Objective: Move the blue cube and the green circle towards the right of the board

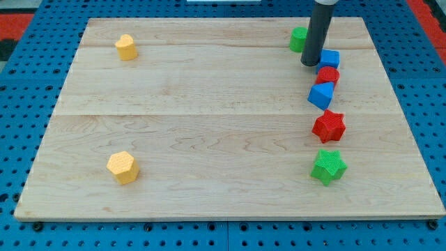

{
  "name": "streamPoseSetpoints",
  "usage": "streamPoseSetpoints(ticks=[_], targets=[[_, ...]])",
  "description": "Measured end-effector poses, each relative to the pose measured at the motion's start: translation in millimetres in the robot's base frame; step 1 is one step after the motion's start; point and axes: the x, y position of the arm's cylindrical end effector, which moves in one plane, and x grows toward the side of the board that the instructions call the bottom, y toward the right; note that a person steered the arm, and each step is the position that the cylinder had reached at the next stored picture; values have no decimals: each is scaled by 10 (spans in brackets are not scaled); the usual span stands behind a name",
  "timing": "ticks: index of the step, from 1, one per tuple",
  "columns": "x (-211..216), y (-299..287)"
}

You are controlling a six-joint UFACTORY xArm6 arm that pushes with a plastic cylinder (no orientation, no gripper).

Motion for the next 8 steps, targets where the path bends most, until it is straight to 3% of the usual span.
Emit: streamPoseSetpoints(ticks=[2,4,8], targets=[[-310,-882],[-530,-129],[-521,-128]])
